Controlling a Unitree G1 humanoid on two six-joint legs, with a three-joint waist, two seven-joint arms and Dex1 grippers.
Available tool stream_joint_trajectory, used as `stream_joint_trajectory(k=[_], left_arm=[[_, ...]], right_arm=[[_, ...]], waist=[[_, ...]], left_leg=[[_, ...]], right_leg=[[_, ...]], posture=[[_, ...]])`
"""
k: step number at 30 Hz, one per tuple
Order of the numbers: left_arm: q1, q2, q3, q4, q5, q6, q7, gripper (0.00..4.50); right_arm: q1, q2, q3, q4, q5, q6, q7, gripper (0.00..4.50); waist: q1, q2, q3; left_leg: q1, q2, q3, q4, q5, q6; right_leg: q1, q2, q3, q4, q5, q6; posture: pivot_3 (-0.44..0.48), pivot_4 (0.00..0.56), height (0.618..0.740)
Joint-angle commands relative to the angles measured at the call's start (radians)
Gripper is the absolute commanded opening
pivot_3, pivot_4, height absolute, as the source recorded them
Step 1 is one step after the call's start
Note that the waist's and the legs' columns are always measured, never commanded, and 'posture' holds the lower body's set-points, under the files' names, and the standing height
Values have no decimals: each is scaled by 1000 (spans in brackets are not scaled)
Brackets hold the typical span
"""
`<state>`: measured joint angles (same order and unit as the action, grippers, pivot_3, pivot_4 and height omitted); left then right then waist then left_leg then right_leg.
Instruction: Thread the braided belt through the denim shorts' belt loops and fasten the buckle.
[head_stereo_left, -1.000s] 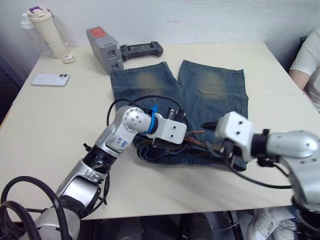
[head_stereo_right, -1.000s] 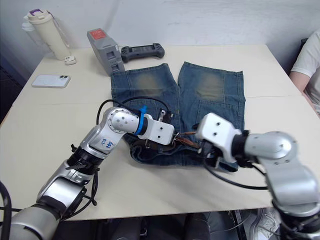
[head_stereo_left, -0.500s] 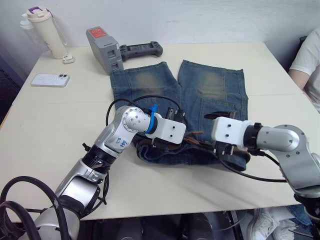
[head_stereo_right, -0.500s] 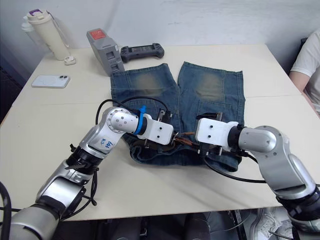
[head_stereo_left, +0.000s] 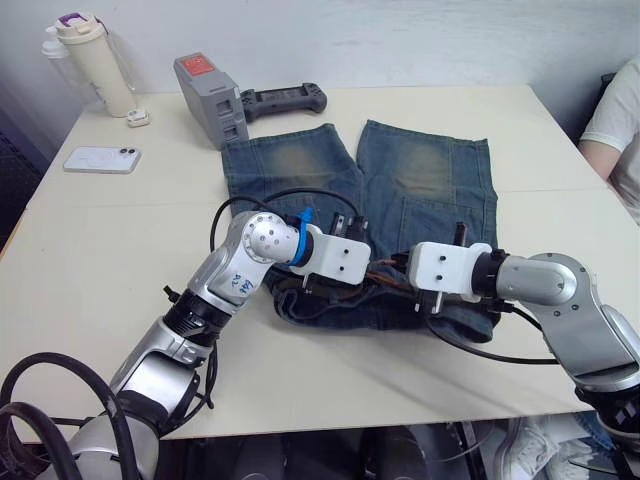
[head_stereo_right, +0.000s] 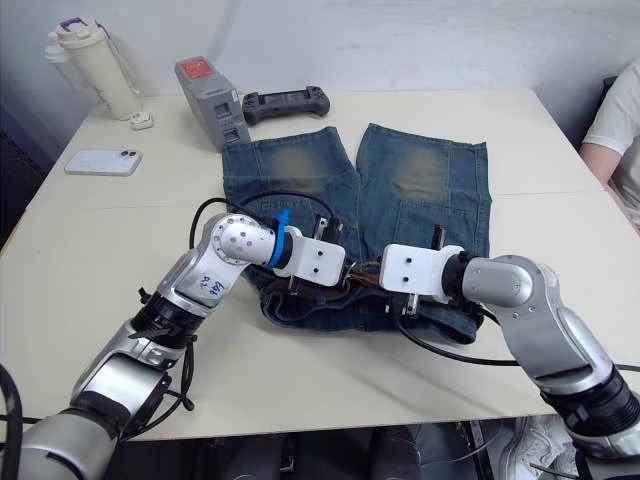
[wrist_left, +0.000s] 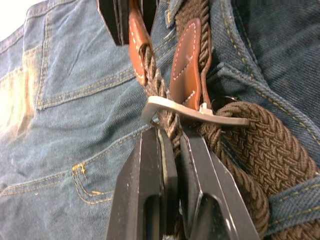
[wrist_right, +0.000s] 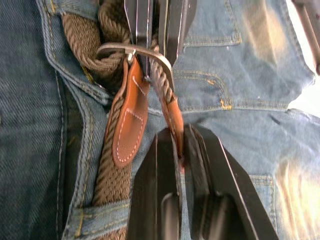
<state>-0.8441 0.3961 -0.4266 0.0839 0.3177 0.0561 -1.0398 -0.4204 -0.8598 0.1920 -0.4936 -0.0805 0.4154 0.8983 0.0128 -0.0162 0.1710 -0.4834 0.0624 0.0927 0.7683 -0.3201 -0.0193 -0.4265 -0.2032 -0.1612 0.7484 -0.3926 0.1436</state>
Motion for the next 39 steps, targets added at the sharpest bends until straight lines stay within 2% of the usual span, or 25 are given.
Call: stream_joint_trajectory(k=[1, 2, 3, 5, 10, 13, 19, 20, 21, 29, 30, 39], left_arm=[[-8, -23, 68, -76, -150, 150, -70, 903], [-8, -24, 87, -90, -188, 203, -94, 1098], [-8, -24, 96, -101, -211, 236, -107, 1478], [-29, -10, 140, -108, -256, 329, -117, 2379], [-69, 93, 272, -74, -364, 522, -131, 4480], [-76, 124, 307, -64, -388, 560, -93, 4480], [-81, 120, 359, -48, -473, 742, -24, 4480], [-74, 116, 355, -47, -481, 777, -11, 3953], [-63, 119, 338, -54, -482, 795, -7, 3696], [3, 133, 250, -123, -522, 989, 47, 199], [11, 130, 244, -129, -531, 1009, 53, 34], [39, 157, 158, -223, -645, 1113, 9, 34]], right_arm=[[-9, 2, -12, -1, -10, -19, -7, 0], [-8, 1, -9, 1, -10, -20, -4, 0], [-7, 2, -8, 2, -9, -20, -3, 0], [-8, 4, -9, 2, -7, -20, -2, 0], [1, 3, -13, -5, 0, -12, 4, 0], [5, 3, -15, -9, 4, -7, 6, 0], [12, -5, -26, -15, 16, -9, 16, 0], [14, -10, -31, -17, 20, -10, 20, 0], [15, -14, -37, -19, 23, -10, 24, 0], [50, -59, -104, -50, 52, -9, 46, 0], [59, -67, -119, -58, 57, -7, 49, 0], [150, -133, -239, -114, 106, 16, 73, 0]], waist=[[0, 0, 0], [0, 0, 0], [0, 0, 0], [1, 0, 0], [-6, 0, 0], [-9, 0, 0], [0, 0, 0], [0, 0, 0], [0, 0, 0], [3, 0, 0], [5, 0, 0], [12, 0, 0]], left_leg=[[0, 0, 0, 0, 0, 0], [0, 0, 0, 0, 0, 0], [0, 0, 0, 0, 0, 0], [0, 0, 0, 0, 0, 0], [0, 0, 0, 0, 0, 0], [0, 0, 0, -1, 0, 0], [0, 0, -1, 0, 0, 0], [0, 0, -1, 0, 0, 0], [0, 0, -1, 0, 0, 0], [0, 0, 0, 0, 0, 0], [0, 0, 0, 0, 0, 0], [0, 0, 0, 0, 0, 0]], right_leg=[[0, 0, 0, 0, 0, 0], [0, 0, 0, 0, 0, 0], [0, 0, 0, 0, 0, 0], [0, 0, 0, 0, 0, 0], [0, 0, 0, 0, 0, 0], [0, 0, 0, 0, 0, 0], [0, 0, 0, 0, 0, 0], [0, 0, 0, 0, 0, 0], [0, 0, 0, 0, 0, 0], [0, 0, 1, 0, 0, 0], [0, 0, 0, 0, 0, 0], [0, 0, 1, 0, 0, 0]], posture=[[0, 150, 650], [0, 150, 650], [0, 150, 650], [0, 150, 650], [0, 150, 650], [0, 150, 650], [0, 150, 650], [0, 150, 650], [0, 150, 650], [0, 150, 650], [0, 150, 650], [0, 150, 650]])
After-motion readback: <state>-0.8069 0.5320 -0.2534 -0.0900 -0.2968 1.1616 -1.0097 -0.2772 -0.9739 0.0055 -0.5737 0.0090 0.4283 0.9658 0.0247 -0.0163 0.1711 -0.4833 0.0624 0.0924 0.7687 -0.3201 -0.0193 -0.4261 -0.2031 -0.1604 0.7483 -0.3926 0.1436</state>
